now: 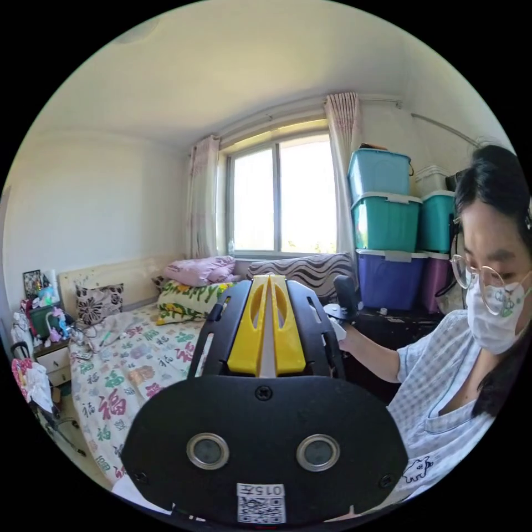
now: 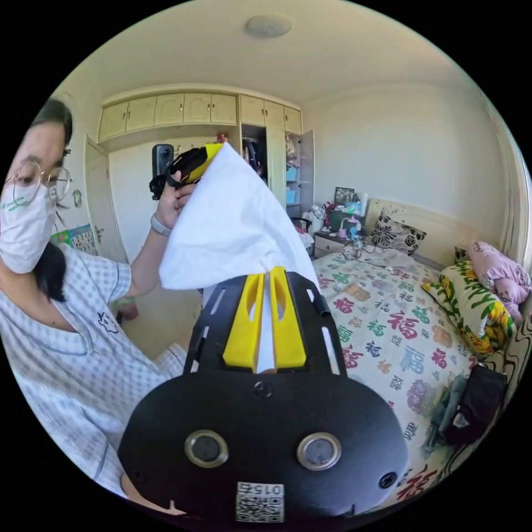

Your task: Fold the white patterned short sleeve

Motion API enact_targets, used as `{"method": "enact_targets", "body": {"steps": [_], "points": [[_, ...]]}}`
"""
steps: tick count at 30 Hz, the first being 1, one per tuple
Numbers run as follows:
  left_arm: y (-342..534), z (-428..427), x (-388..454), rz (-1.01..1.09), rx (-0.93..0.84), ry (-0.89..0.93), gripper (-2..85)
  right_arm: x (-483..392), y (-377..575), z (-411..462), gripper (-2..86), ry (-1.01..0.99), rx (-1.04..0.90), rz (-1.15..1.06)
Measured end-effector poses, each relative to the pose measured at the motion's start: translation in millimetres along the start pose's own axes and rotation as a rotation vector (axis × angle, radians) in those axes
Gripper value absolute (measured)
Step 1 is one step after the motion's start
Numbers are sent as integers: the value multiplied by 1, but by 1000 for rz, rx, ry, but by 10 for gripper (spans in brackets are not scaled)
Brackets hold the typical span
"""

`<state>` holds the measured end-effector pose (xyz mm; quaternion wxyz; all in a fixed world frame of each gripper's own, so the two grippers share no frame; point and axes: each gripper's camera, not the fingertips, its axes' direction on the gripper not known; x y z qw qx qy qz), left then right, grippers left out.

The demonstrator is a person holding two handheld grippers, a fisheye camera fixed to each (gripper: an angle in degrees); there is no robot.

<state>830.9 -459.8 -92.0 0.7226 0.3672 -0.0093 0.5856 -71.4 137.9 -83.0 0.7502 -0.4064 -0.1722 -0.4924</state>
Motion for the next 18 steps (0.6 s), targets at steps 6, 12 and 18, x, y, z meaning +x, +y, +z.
{"method": "enact_targets", "body": {"steps": [6,12,18], "points": [[34,37,-5,-34,-29,25,-4,19,-22,-104,0,123,26,10],[59,52,-10,-71,6,21,-4,15,-69,-166,-3,209,87,-111],[65,54,1,-29,48,-76,-4,21,-105,-189,-4,272,88,-215]]}}
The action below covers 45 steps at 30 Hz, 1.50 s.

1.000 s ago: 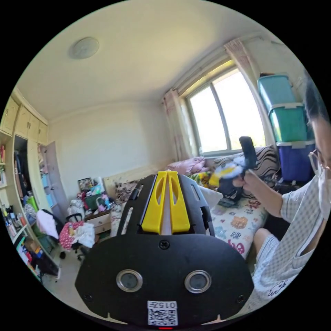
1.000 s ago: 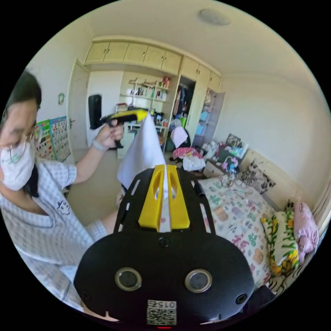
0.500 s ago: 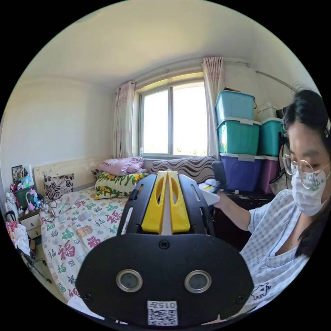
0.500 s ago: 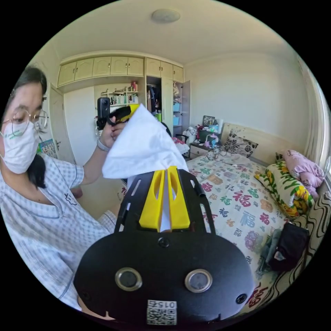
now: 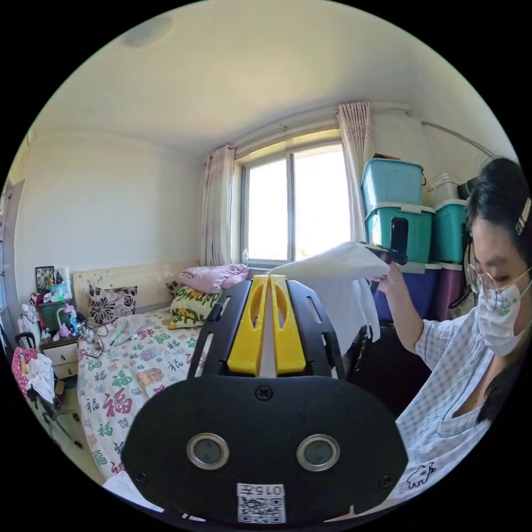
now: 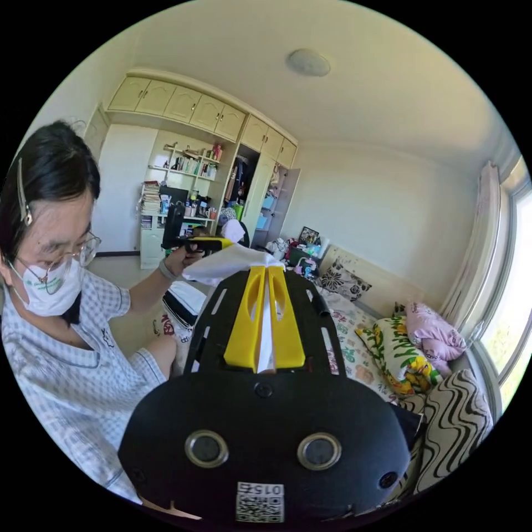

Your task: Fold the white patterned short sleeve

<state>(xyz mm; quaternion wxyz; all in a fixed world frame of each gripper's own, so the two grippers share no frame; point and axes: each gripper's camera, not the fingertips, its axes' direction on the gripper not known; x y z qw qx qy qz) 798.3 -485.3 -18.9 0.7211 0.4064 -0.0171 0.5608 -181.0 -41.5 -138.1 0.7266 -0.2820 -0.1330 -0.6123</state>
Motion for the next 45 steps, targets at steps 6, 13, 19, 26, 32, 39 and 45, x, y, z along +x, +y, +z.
{"method": "enact_targets", "body": {"steps": [6,13,19,26,32,39,45], "points": [[24,79,-24,-16,-148,-39,-3,74,56,44,0,-64,-125,252],[225,243,-83,-200,-550,-325,3,152,242,187,35,-36,-533,754],[402,203,-47,-207,-827,-201,31,82,320,249,97,-337,-769,450],[510,194,-8,-183,-1064,-147,65,34,354,313,112,-379,-926,167],[556,230,11,-39,-1206,-131,82,35,370,339,89,-270,-1019,125],[581,251,53,344,-1244,-64,97,49,373,336,53,-314,-1029,129],[592,239,46,218,-1261,-18,83,95,373,316,10,-411,-1003,461]]}}
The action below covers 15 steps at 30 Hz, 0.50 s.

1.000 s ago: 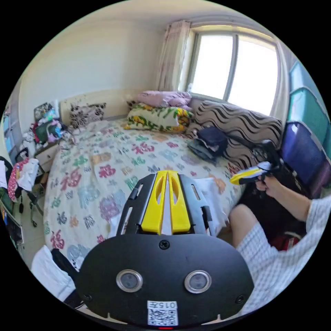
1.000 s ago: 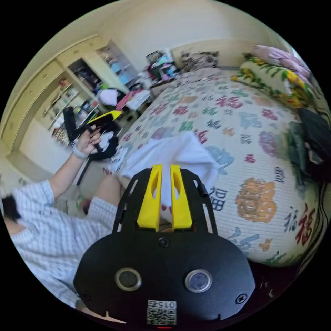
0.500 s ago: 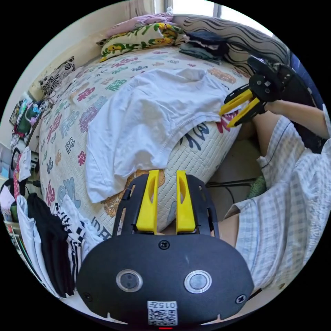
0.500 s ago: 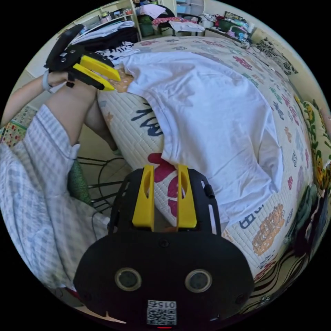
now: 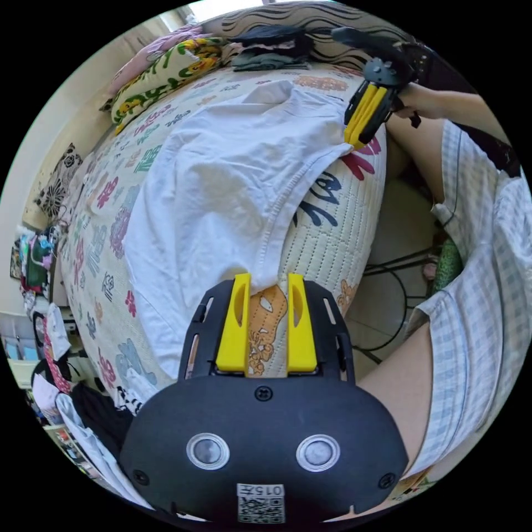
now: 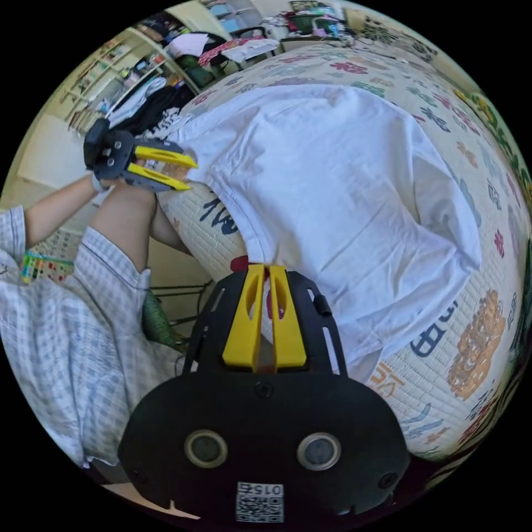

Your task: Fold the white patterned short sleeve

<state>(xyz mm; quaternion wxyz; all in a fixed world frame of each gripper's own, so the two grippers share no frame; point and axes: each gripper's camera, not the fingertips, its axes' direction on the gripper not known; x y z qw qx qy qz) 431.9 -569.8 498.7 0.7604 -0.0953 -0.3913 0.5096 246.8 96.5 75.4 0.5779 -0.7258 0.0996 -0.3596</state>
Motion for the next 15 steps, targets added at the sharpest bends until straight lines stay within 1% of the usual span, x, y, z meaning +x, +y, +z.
{"method": "enact_targets", "body": {"steps": [4,8,11,13,15], "points": [[20,-7,1,-82,48,49,44,3,17,-38,4,-26,91,49],[30,-28,6,-139,93,7,23,-5,33,-79,3,-47,189,70],[42,-70,6,-213,188,-46,18,-17,47,-118,1,-12,278,91],[56,-125,4,-282,323,-127,17,-31,59,-154,1,23,368,103],[65,-170,-1,-313,412,-185,17,-42,63,-184,1,36,441,93]]}}
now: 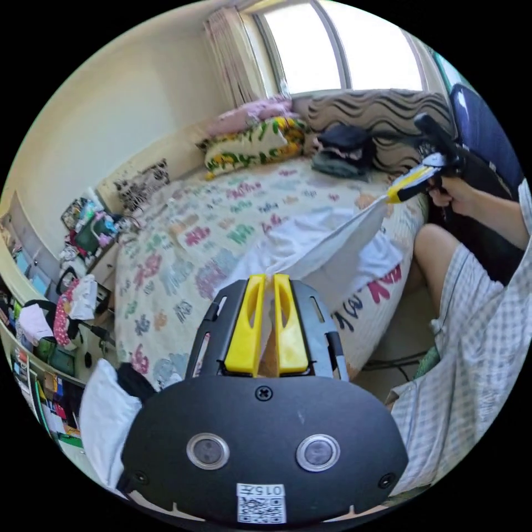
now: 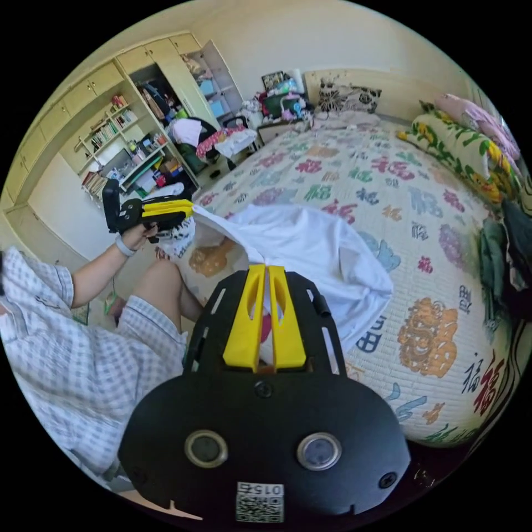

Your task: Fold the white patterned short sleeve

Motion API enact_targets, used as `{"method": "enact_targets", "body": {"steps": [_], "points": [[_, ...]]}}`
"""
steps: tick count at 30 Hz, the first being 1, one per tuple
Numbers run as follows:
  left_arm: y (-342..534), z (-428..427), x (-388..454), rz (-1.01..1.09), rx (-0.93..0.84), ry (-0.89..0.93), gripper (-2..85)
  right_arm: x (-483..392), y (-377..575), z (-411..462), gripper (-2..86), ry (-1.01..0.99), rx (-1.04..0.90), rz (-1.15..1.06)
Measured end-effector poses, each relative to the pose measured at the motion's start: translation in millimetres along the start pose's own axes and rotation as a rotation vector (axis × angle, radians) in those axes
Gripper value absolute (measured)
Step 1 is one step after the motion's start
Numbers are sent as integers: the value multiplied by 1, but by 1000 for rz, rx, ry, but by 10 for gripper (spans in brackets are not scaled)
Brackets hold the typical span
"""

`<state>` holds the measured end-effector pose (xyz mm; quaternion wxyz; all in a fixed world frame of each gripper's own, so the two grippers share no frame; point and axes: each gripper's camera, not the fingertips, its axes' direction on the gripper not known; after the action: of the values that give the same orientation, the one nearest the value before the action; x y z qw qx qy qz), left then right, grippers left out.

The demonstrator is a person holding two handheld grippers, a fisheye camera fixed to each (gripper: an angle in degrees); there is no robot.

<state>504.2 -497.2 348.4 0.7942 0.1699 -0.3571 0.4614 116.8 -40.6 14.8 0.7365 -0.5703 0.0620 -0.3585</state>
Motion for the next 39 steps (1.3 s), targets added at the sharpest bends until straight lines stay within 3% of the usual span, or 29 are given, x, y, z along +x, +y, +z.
{"method": "enact_targets", "body": {"steps": [10,19,24,29,32,36,39], "points": [[-67,-251,-28,26,396,-210,15,-95,-43,-214,-2,154,461,-195],[-67,-445,3,248,632,-344,10,-193,-23,-375,-8,387,646,-469],[-72,-488,-9,283,694,-381,9,-210,-33,-413,-9,503,692,-548],[-86,-453,-64,233,658,-324,8,-174,-73,-407,-8,499,647,-529],[-104,-384,-116,152,553,-275,6,-123,-121,-374,-7,466,524,-453],[-140,-240,-201,37,331,-258,4,-29,-206,-295,-1,483,291,-328],[-161,-116,-262,-74,146,-311,7,49,-264,-232,12,387,189,-189]]}}
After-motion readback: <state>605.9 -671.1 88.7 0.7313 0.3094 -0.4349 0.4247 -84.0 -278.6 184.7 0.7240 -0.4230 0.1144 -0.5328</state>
